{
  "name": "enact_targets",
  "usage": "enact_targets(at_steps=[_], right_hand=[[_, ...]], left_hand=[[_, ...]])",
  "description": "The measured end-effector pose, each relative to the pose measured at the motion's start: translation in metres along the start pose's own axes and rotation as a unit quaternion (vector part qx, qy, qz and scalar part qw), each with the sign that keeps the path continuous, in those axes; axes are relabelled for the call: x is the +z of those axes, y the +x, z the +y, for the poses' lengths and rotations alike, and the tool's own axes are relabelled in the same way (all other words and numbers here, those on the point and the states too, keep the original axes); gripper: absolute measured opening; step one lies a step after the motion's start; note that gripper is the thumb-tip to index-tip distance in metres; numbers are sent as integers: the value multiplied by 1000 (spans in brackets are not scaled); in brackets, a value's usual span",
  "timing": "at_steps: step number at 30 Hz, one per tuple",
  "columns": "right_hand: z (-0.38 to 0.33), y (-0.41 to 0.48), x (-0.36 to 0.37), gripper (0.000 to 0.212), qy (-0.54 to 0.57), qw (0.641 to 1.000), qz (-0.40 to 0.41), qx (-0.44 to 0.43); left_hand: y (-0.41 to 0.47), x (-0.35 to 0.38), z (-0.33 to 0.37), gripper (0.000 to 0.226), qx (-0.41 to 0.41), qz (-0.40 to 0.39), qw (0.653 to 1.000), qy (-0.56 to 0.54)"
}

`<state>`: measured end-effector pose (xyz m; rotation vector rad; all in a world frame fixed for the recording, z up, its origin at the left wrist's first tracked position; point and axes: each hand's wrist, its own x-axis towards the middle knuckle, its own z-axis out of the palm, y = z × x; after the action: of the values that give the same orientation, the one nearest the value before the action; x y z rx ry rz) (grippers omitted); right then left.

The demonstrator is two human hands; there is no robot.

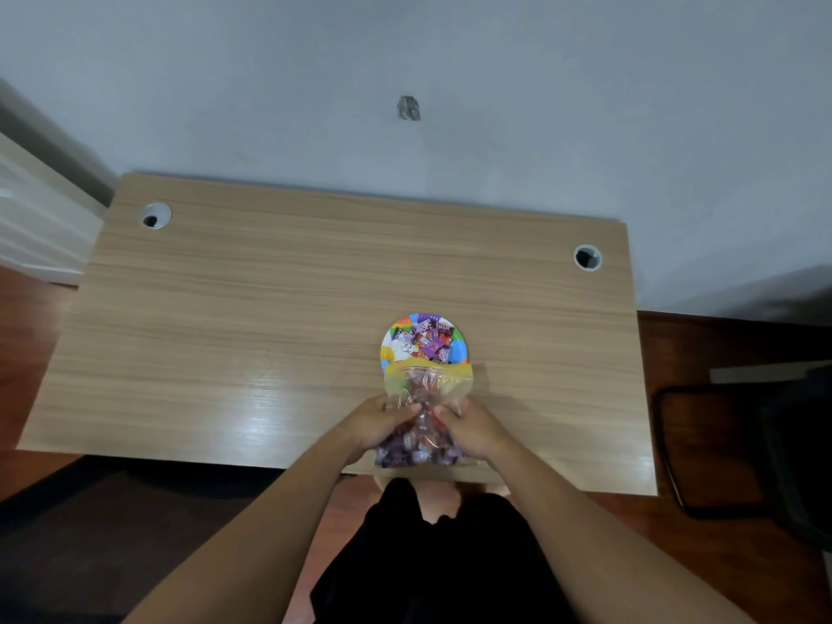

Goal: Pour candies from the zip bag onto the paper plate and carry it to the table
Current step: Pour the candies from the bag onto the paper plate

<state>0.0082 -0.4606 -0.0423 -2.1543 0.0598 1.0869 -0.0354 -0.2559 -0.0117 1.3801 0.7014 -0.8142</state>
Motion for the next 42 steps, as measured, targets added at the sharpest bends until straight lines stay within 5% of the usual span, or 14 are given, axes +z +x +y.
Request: enact_targets(at_steps=[9, 21, 30, 35, 42], right_hand=[[-6, -5, -4, 33, 3, 1000, -7, -6], [-10, -11, -5, 23, 57, 998, -13, 5], [-3, -14, -9, 54, 154, 987, -33, 25], [-11, -15, -7, 34, 133, 990, -11, 38], [-13, -19, -7, 31, 119, 993, 5, 27]], left_hand=[[9, -7, -9, 41, 3, -14, 1000, -25], [6, -7, -8, 33, 0, -22, 998, -57], [8, -15, -18, 41, -6, -36, 995, -94], [9, -13, -20, 43, -6, 1, 997, -75], [6, -17, -20, 42, -14, -9, 996, -91]])
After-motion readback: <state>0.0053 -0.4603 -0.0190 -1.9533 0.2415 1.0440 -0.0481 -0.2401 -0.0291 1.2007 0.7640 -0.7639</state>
